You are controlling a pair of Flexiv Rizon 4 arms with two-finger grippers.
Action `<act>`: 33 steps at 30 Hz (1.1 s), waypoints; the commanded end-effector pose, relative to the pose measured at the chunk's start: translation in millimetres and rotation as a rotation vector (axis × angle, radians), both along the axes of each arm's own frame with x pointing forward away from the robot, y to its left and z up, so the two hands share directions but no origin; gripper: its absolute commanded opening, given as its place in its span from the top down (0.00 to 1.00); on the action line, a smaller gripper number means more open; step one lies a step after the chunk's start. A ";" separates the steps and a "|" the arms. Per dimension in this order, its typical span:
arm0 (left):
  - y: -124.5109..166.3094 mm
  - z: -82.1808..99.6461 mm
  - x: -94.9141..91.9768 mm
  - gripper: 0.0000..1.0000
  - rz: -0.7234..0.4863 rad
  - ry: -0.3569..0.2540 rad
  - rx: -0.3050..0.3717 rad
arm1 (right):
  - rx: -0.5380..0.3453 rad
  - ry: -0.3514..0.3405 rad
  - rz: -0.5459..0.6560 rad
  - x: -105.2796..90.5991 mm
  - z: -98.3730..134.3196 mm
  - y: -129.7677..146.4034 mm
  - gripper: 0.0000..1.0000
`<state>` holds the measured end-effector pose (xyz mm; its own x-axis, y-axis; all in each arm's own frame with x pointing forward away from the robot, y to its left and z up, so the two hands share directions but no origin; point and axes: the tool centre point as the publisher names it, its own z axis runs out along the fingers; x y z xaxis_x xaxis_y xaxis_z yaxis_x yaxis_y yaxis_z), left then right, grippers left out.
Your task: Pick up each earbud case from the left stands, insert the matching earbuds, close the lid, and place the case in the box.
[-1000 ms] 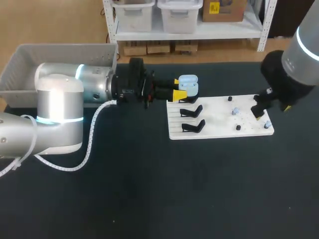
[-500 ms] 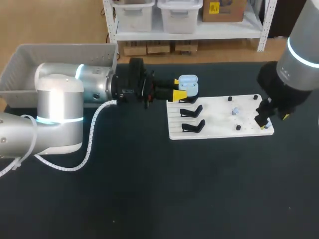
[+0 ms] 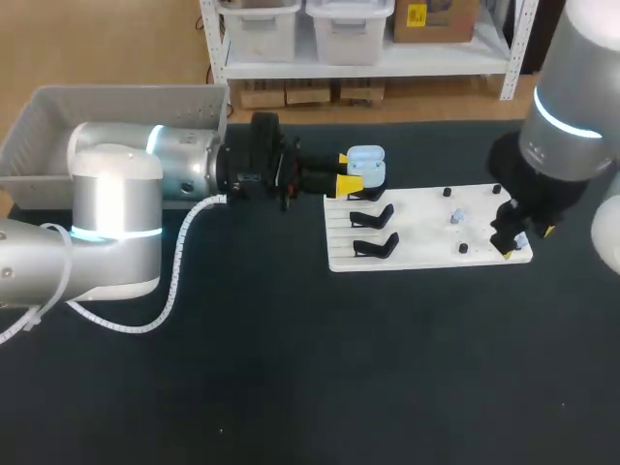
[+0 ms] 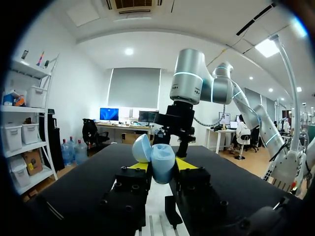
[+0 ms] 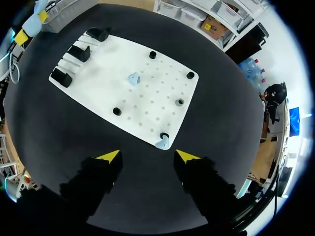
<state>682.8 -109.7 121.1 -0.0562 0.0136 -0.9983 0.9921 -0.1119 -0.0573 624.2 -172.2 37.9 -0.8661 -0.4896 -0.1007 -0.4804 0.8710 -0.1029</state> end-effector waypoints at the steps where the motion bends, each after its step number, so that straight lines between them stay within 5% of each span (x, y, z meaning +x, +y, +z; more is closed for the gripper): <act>1: 0.1 -1.3 -0.5 1.00 0.003 -0.003 -0.004 | -0.006 0.006 -0.003 5.5 -5.9 -0.8 0.35; 18: 0.1 -1.3 -0.5 1.00 0.003 -0.003 -0.004 | -0.013 -0.003 -0.015 10.7 -13.1 -7.2 0.51; 33: 0.1 -1.3 -0.5 1.00 0.003 -0.003 -0.004 | -0.021 0.008 -0.006 12.7 -21.6 -6.7 0.53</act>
<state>682.8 -109.7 121.1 -0.0562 0.0136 -0.9983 0.9921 -0.1119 -0.0573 635.5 -180.2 18.3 -0.8690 -0.4877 -0.0836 -0.4779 0.8710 -0.1136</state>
